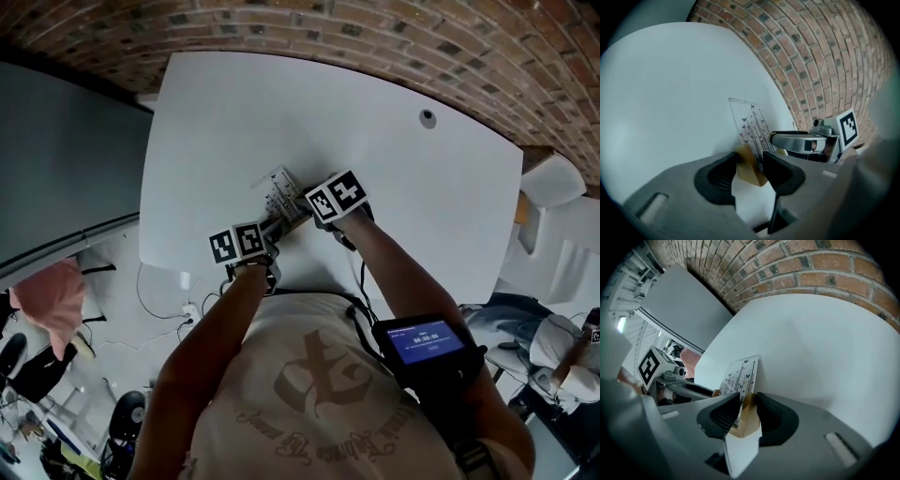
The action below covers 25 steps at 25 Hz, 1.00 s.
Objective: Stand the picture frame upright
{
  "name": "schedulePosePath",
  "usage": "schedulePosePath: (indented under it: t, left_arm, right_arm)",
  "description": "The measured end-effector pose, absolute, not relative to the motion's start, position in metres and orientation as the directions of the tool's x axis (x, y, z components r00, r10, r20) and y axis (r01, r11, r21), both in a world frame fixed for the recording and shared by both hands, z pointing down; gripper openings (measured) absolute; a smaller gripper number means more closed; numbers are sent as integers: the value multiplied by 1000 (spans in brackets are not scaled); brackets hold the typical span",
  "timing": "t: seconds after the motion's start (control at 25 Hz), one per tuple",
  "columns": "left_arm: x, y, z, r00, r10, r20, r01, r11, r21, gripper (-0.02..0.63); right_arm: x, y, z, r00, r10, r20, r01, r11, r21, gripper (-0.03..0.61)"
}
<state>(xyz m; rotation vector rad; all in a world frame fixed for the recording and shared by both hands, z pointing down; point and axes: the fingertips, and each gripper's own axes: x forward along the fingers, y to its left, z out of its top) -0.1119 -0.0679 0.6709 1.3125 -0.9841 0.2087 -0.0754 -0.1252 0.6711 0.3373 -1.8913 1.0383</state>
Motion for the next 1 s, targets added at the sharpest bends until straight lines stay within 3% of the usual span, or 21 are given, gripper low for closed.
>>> schedulePosePath:
  t: [0.52,1.0]
  left_arm:
    - [-117,-63,670,607,-396,689,-617,311,723,155]
    - [-113,-55,664,629,-367,686,-653,229,722,141]
  right_arm:
    - [-77,-124,668,-550,155,820,-596,615,-516,94]
    - [-70,-114,658,-578,84,811,-597,634,-491,87]
